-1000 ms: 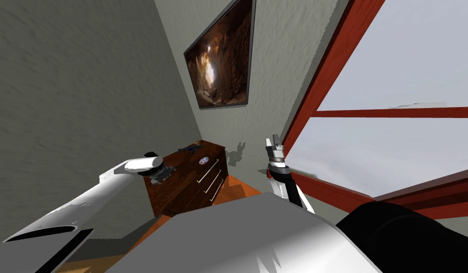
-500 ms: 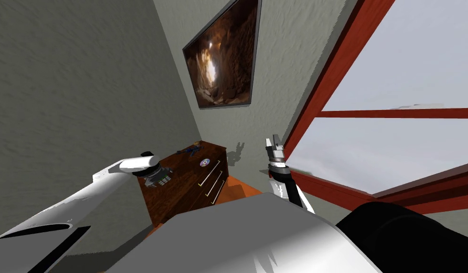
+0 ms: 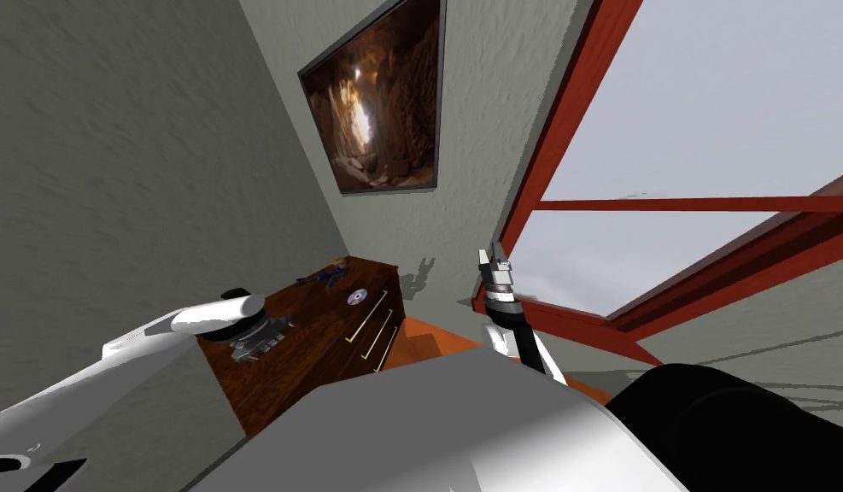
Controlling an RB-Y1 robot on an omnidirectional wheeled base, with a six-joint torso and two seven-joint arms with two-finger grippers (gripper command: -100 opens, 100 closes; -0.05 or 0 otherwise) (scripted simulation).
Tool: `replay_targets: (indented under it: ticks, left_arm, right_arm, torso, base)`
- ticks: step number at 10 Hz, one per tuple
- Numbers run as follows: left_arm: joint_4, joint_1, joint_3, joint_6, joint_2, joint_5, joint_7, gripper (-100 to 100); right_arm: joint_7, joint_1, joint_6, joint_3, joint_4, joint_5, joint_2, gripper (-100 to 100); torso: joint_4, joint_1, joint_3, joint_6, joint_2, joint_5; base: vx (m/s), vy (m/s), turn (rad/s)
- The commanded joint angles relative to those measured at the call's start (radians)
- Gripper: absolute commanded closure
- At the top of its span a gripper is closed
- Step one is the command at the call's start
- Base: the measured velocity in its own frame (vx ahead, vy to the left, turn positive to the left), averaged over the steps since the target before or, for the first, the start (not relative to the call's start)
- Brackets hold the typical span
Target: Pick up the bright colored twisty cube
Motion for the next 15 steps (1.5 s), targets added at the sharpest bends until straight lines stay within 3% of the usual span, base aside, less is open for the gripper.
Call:
replay_targets:
  ticks: [1, 4, 6, 7, 8, 11, 12, 13, 14, 15]
  left_arm:
    - [0.028, 0.010, -0.013, -0.022, 0.015, 0.050, -0.011, -100]
    - [0.095, 0.089, -0.052, -0.102, 0.083, 0.142, -0.037, -100]
    - [0.095, 0.089, -0.052, -0.102, 0.083, 0.182, -0.037, -100]
    - [0.129, 0.128, -0.071, -0.142, 0.116, 0.221, -0.051, -100]
    - [0.129, 0.128, -0.071, -0.142, 0.116, 0.246, -0.051, -100]
    - [0.187, 0.207, -0.110, -0.221, 0.184, 0.343, -0.078, -100]
    - [0.188, 0.207, -0.110, -0.221, 0.184, 0.375, -0.078, -100]
    - [0.197, 0.207, -0.110, -0.221, 0.184, 0.380, -0.078, -100]
    - [0.230, 0.246, -0.130, -0.261, 0.218, 0.419, -0.091, -100]
    - [0.230, 0.238, -0.130, -0.261, 0.218, 0.441, -0.091, -100]
  right_arm:
    - [0.000, 0.000, 0.000, 0.000, 0.000, 0.000, 0.000, 0]
    - [0.000, 0.000, 0.000, 0.000, 0.000, 0.000, 0.000, 0]
    - [0.000, 0.000, 0.000, 0.000, 0.000, 0.000, 0.000, 0]
    - [0.000, 0.000, 0.000, 0.000, 0.000, 0.000, 0.000, 0]
    - [0.000, 0.000, 0.000, 0.000, 0.000, 0.000, 0.000, 0]
    - [0.000, 0.000, 0.000, 0.000, 0.000, 0.000, 0.000, 0]
    - [0.000, 0.000, 0.000, 0.000, 0.000, 0.000, 0.000, 0]
    - [0.000, 0.000, 0.000, 0.000, 0.000, 0.000, 0.000, 0]
    - [0.000, 0.000, 0.000, 0.000, 0.000, 0.000, 0.000, 0]
    - [0.000, 0.000, 0.000, 0.000, 0.000, 0.000, 0.000, 0]
  torso:
    - [0.000, 0.000, 0.000, 0.000, 0.000, 0.000]
    - [0.000, 0.001, 0.000, -0.001, 0.000, 0.000]
    - [-0.001, 0.005, -0.002, 0.000, -0.003, 0.003]
    - [-0.001, 0.006, -0.003, -0.001, -0.004, 0.003]
    - [-0.001, 0.006, -0.003, 0.001, -0.004, 0.003]
    - [-0.001, 0.006, -0.002, 0.000, -0.003, 0.003]
    - [-0.001, 0.005, -0.002, 0.000, -0.003, 0.003]
    - [-0.001, 0.006, -0.002, 0.000, -0.003, 0.003]
    - [-0.001, 0.007, -0.003, -0.001, -0.004, 0.003]
    - [-0.001, 0.006, -0.003, 0.001, -0.004, 0.003]
  base:
    - [-0.036, -0.011, -0.160]
    - [-0.038, -0.019, -0.232]
    - [-0.021, -0.015, -0.056]
    - [-0.019, -0.028, -0.242]
    - [-0.026, -0.014, -0.169]
    - [-0.036, -0.024, -0.222]
    - [-0.029, -0.024, -0.145]
    - [-0.011, -0.008, 0.009]
    - [-0.023, -0.023, -0.227]
    - [-0.025, -0.017, -0.177]
